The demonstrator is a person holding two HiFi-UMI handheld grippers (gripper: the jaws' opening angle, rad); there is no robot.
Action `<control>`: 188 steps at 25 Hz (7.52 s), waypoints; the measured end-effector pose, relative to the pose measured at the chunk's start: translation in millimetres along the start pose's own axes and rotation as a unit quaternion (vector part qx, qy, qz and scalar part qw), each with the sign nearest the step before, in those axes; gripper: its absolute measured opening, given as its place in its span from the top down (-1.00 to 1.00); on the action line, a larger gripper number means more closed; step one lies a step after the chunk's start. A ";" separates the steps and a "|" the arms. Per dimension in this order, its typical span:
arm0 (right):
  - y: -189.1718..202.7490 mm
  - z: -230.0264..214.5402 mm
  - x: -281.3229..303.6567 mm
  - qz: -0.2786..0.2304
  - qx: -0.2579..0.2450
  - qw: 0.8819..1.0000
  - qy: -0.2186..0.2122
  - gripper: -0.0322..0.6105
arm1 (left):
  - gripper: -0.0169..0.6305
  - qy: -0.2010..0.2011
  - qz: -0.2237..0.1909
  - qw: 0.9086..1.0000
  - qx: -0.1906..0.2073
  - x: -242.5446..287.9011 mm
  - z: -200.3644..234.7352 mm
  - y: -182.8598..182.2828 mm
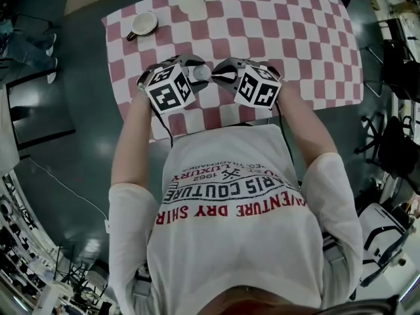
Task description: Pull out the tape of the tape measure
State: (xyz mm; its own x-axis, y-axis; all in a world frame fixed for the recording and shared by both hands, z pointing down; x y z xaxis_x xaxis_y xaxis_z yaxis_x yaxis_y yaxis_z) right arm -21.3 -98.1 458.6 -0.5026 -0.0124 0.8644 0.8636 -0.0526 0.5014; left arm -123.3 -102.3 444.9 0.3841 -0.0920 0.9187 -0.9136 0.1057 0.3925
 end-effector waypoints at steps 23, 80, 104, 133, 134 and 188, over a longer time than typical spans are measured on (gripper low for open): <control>5.4 -18.6 -0.1 -0.019 0.077 0.997 0.012 0.73 | 0.21 -0.005 -0.006 0.999 -0.040 5.5 13.9 -0.2; 76.2 -34.9 -40.3 0.026 0.302 0.935 0.186 0.80 | 0.22 -0.162 -0.029 0.955 -0.246 -20.8 4.1 50.8; 131.7 -48.7 -59.3 0.057 0.377 0.893 0.241 0.80 | 0.23 -0.192 -0.025 0.924 -0.330 -29.6 13.6 94.5; 175.1 -64.8 -67.1 0.106 0.410 0.860 0.283 0.80 | 0.24 -0.185 -0.022 0.902 -0.389 -16.0 12.4 113.4; 177.6 -66.3 -68.0 0.109 0.414 0.857 0.287 0.80 | 0.24 -0.185 -0.019 0.902 -0.391 -15.0 13.1 114.4; 219.1 -65.1 2.3 0.141 0.476 0.836 0.235 0.34 | -0.02 -0.170 -0.013 0.862 -0.477 68.9 15.5 132.4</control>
State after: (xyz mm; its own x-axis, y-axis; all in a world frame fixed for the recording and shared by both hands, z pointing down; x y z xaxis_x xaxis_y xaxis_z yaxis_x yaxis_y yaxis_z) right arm 164.2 -174.7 568.0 -0.0403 -0.2921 0.9555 0.4784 0.8339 0.2751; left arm -219.9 -110.0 559.5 0.1935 -0.3740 0.9070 -0.3177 0.8508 0.4186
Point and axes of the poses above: the fingertips, and each gripper's own axes: x forward along the fingers, z to its left, y out of its underside, the point moved 8 cm from there along -x, backward along the fingers, and after that the axes turned 13 degrees about z, right-handed, at the moved point
